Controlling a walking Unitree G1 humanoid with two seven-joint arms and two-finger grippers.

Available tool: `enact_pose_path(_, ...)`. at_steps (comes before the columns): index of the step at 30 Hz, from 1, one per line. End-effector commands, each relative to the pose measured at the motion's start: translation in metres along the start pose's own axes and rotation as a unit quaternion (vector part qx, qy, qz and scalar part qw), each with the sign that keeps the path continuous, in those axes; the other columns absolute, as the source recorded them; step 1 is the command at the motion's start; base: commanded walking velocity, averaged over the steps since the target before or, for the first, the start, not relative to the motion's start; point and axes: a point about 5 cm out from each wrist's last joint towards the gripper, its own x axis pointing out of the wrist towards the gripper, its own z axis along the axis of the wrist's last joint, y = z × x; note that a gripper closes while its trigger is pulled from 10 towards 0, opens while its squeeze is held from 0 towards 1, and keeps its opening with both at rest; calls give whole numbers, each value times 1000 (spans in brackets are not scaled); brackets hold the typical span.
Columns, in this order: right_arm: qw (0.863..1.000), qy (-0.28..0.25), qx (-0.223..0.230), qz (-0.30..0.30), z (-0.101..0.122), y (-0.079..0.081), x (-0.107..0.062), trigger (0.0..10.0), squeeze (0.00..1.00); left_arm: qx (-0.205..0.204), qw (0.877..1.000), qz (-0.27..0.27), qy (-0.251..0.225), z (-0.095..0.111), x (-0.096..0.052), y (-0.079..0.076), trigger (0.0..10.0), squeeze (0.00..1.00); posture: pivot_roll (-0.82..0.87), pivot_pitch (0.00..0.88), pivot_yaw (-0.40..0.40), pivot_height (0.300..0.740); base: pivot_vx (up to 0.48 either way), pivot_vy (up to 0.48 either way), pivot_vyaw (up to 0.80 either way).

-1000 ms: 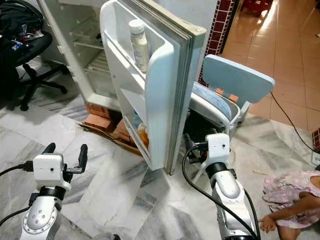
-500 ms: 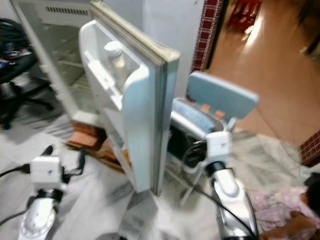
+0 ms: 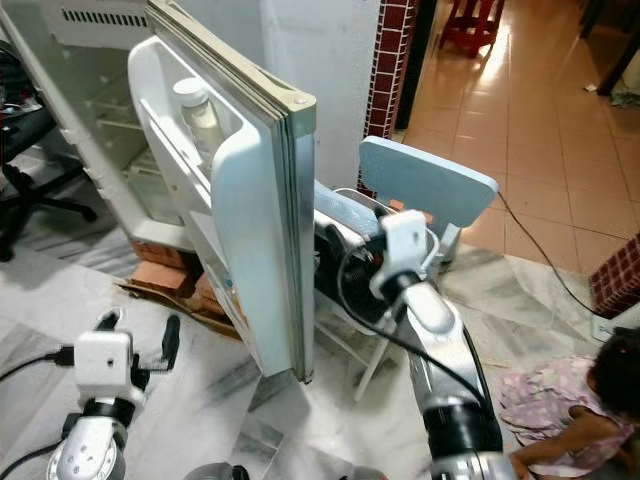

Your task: Restocking fridge

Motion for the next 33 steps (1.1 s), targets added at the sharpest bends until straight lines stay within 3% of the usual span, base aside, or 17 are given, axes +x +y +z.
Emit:
enact_pose_path(1, 999, -16, 34, 20, 10, 8, 12, 10000, 0, 8, 1000, -8, 0, 2, 2, 1, 10000, 0, 12, 110, 10, 740, 0, 0, 0)
enact_pose_path(3, 997, -23, 53, 46, 15, 15, 15, 10000, 0, 6, 1000, -8, 6, 1, 2, 1, 10000, 0, 13, 111, 8, 740, 0, 0, 0)
enact_pose_path(5, 978, -31, 126, 163, 25, 41, 10, 10000, 0, 3, 1000, -7, 16, -3, 2, 1, 10000, 0, 13, 111, 6, 740, 0, 0, 0)
enact_pose_path(6, 954, -41, 144, 259, 34, 59, 0, 10000, 0, 3, 1000, -8, 17, -3, 2, 1, 10000, 0, 7, 113, 7, 740, 0, 0, 0)
enact_pose_path(7, 954, -41, 144, 259, 34, 59, 0, 10000, 0, 3, 1000, -8, 17, -3, 2, 1, 10000, 0, 7, 113, 7, 740, 0, 0, 0)
enact_pose_path(9, 934, -21, 172, 312, 32, 66, -13, 10000, 0, 2, 1000, -16, 17, -3, 2, -1, 10000, 0, 4, 114, 8, 740, 0, 0, 0)
enact_pose_path(15, 941, 18, 168, 293, 12, 57, -22, 10000, 0, 3, 999, -26, 20, -3, 4, -3, 10000, 0, -2, 119, 11, 740, 0, 0, 0)
enact_pose_path(22, 969, 60, 104, 215, -7, 42, -17, 10000, 0, 4, 999, -27, 23, -4, 4, -3, 10000, 0, -1, 121, 8, 740, 0, 0, 0)
enact_pose_path(26, 980, 115, -16, 162, -24, 37, -5, 10000, 0, 5, 999, -27, 26, -4, 4, -3, 10000, 0, 1, 123, 7, 740, 0, 0, 0)
enact_pose_path(29, 984, 119, -39, 128, -24, 38, 9, 10000, 0, 6, 999, -28, 27, -5, 5, -4, 10000, 0, 3, 122, 8, 740, 0, 0, 0)
enact_pose_path(30, 987, 108, -42, 113, -17, 46, 23, 10000, 0, 7, 999, -30, 28, -5, 5, -4, 10000, 0, 7, 121, 8, 740, 0, 0, 0)
enact_pose_path(33, 990, 84, -31, 112, -5, 58, 36, 10000, 0, 9, 999, -32, 28, -5, 6, -4, 10000, 0, 11, 119, 9, 740, 0, 0, 0)
